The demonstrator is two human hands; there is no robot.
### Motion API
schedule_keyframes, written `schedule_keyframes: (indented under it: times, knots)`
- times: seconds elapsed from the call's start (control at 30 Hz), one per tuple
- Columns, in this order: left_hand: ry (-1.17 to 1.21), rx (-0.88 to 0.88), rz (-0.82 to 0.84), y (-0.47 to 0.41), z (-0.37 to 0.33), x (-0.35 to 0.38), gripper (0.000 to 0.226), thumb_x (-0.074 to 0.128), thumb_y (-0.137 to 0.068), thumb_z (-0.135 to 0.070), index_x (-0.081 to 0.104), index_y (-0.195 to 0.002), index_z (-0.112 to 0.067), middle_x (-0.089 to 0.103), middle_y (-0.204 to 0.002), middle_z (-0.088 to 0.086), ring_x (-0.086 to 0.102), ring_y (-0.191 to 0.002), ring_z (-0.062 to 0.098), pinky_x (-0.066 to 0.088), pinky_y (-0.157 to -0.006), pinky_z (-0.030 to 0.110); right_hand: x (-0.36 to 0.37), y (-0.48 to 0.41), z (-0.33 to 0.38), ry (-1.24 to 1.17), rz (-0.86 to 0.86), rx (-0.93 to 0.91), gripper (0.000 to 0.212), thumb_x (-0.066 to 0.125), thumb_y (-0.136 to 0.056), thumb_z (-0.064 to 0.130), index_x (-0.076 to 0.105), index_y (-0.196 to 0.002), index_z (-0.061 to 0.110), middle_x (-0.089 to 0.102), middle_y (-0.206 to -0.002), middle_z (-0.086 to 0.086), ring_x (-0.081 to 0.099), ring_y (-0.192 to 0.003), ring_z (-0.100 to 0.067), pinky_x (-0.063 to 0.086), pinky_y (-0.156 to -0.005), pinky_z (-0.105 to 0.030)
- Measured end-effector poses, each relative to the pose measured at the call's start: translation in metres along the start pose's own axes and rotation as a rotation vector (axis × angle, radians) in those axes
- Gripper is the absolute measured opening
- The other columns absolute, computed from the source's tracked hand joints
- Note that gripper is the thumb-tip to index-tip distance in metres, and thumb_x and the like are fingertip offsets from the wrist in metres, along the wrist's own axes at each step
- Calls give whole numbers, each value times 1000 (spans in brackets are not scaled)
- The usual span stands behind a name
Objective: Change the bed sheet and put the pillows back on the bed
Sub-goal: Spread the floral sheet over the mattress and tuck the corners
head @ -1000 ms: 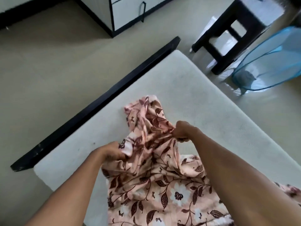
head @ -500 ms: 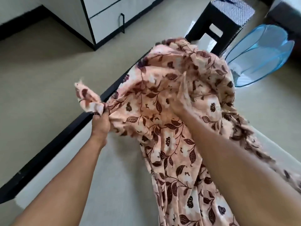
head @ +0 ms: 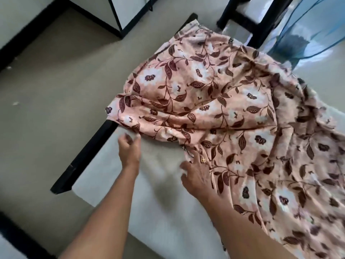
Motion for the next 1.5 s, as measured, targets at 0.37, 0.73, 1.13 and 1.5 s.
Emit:
schedule_keyframes:
  times: [0.37, 0.73, 1.13, 1.5]
  knots:
    - [285, -409, 486, 119, 76, 3, 52, 64, -90, -56, 66, -124, -17, 74, -117, 13, 71, -105, 31, 57, -85, 43, 6, 101, 58, -889, 880, 54, 16, 72, -92, 7, 76, -108, 5, 75, -94, -11, 73, -85, -19, 58, -75, -29]
    - [516, -468, 292, -21, 69, -42, 22, 76, -72, -13, 72, -94, -13, 73, -94, 9, 70, -79, 26, 59, -65, 33, 94, 148, 68, -327, 999, 128, 27, 68, -94, 43, 68, -99, 16, 59, -87, 2, 63, -83, -23, 58, -73, -35]
    - [-58, -305, -126, -70, 126, -228, 6, 73, -84, -7, 69, -82, -11, 63, -63, 5, 53, -40, 8, 46, -47, 24, 92, 72, 193, -11, 260, 89, 62, 73, -82, 47, 48, -132, 19, 50, -123, -5, 64, -97, -31, 52, -74, -39]
    - [-314, -459, -374, -17, 173, -314, 25, 63, -81, -5, 73, -103, 3, 73, -102, 24, 71, -93, 41, 56, -78, 39, 180, 123, 245, 65, 709, -157, 35, 63, -88, 13, 69, -122, 16, 68, -117, -12, 65, -108, -30, 52, -90, -35]
Point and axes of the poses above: each hand's wrist, its own y-axis away from the middle knuckle, its own x-axis out of the palm, z = x × y, the point moved 8 cm from there along -y, towards the middle knuckle
